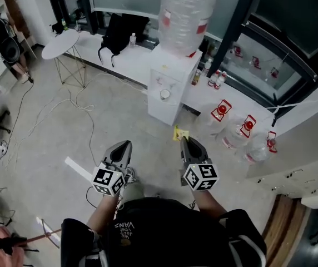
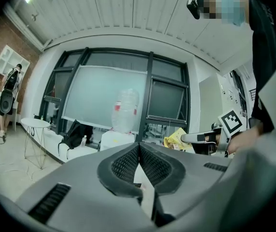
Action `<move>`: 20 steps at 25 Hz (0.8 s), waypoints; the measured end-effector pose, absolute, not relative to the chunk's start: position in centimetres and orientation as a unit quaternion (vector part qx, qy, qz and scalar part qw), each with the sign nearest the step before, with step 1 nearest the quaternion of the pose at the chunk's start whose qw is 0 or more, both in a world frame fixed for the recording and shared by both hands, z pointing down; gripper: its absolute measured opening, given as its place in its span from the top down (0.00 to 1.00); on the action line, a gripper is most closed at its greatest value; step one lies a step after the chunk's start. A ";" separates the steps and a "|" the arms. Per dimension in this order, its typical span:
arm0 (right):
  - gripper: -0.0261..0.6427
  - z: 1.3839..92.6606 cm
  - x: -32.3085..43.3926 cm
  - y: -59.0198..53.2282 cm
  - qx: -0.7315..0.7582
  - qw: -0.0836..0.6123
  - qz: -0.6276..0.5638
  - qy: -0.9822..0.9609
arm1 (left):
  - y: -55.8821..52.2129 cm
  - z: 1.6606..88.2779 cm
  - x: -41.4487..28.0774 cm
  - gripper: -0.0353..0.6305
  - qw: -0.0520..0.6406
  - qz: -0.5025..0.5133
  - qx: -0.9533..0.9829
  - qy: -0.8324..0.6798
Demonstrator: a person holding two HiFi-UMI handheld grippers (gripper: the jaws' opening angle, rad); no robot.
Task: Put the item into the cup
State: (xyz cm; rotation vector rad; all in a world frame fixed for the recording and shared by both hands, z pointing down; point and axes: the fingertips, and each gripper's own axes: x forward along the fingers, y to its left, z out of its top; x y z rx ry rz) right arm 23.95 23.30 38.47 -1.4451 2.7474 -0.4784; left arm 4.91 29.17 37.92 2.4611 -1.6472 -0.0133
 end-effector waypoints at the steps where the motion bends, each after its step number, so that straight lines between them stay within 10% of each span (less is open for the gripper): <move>1: 0.89 38.6 23.6 22.8 -0.463 0.000 -0.156 0.873 | 28.6 37.9 4.5 0.92 0.091 -0.004 0.829 -0.552; 20: 0.89 38.9 12.0 9.9 -0.564 0.010 -0.175 0.807 | 12.2 38.1 -8.6 0.92 0.108 0.012 0.885 -0.454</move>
